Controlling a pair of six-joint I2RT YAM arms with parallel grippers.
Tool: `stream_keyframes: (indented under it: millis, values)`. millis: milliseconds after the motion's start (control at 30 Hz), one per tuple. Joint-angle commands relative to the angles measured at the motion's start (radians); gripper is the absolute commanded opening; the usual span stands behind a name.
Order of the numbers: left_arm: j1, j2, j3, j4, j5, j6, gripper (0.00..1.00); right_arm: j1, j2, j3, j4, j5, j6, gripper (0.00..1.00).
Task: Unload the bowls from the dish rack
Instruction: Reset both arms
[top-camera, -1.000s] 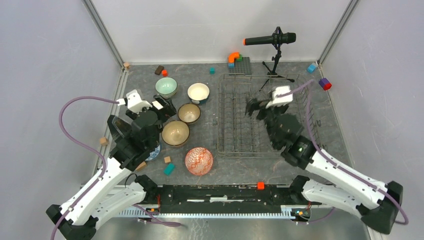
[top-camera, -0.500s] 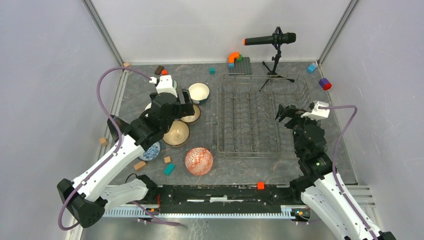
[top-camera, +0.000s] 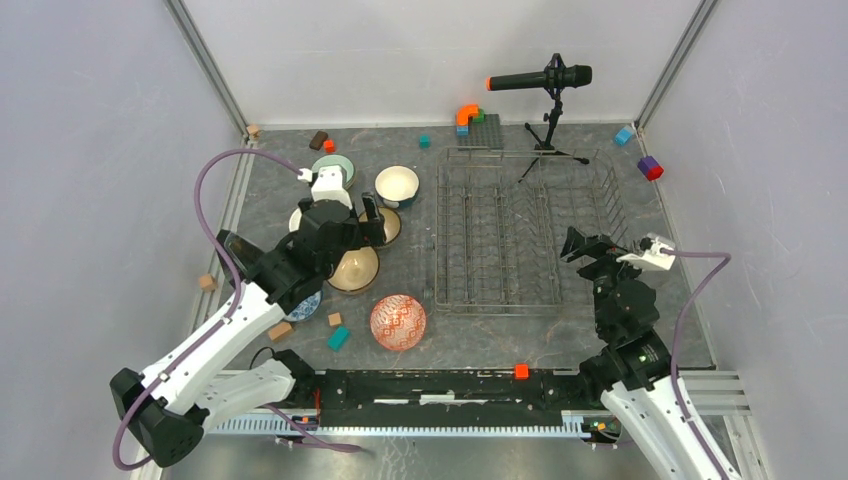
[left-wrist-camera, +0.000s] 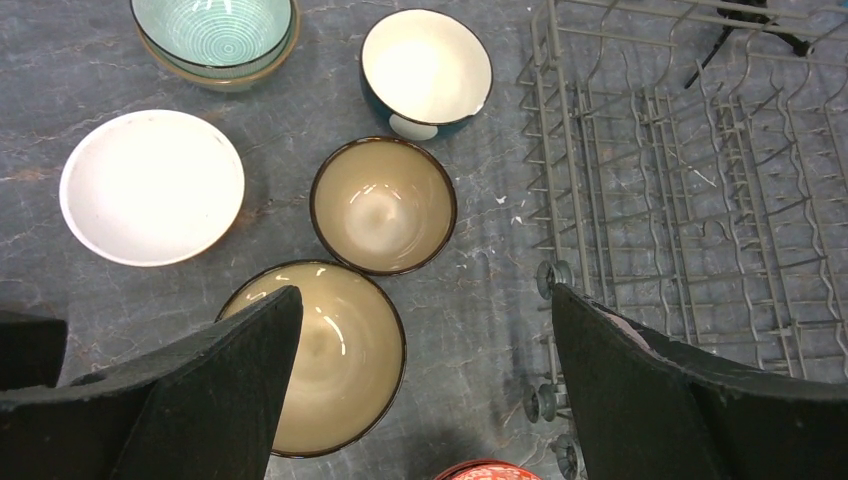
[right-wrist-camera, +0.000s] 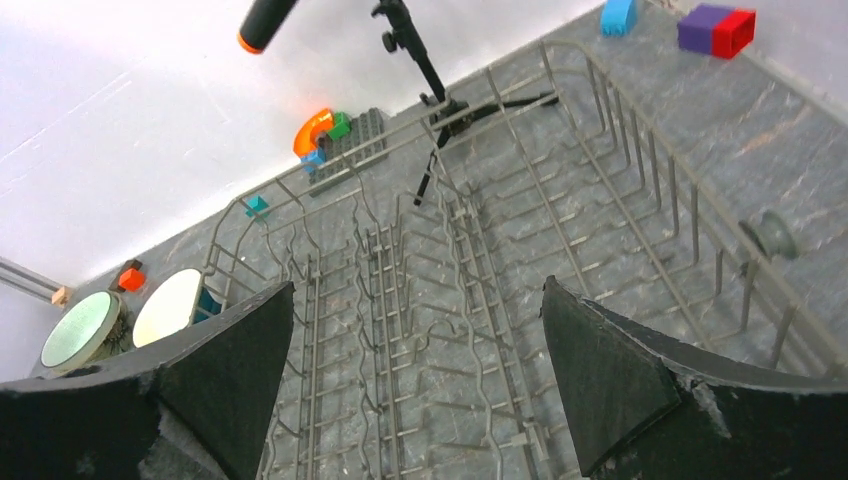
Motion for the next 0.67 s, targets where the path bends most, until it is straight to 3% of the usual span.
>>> stream_keyframes:
  millis: [0,100,200,233,433,633]
  values:
    - [-0.001,-0.016,-0.009,0.061,0.032,-0.001,1.0,0.014,-0.027,-0.063,0.061,0.004,0.109,0.98]
    - [-0.001,-0.02,-0.008,0.062,0.039,0.013,1.0,0.014,-0.005,-0.056,0.068,-0.029,0.081,0.98]
    - [-0.001,-0.029,-0.019,0.082,0.034,0.022,1.0,0.015,0.044,-0.029,0.131,-0.112,-0.166,0.98]
    - [-0.001,-0.03,-0.022,0.091,0.033,0.024,1.0,0.016,0.06,-0.018,0.115,-0.102,-0.18,0.98]
    - [0.0,-0.042,-0.018,0.092,0.055,-0.012,1.0,0.018,0.033,-0.081,0.178,-0.146,-0.129,0.98]
    - [0.0,-0.093,-0.038,0.102,0.049,-0.03,1.0,0.019,-0.001,-0.099,0.17,-0.085,-0.034,0.98]
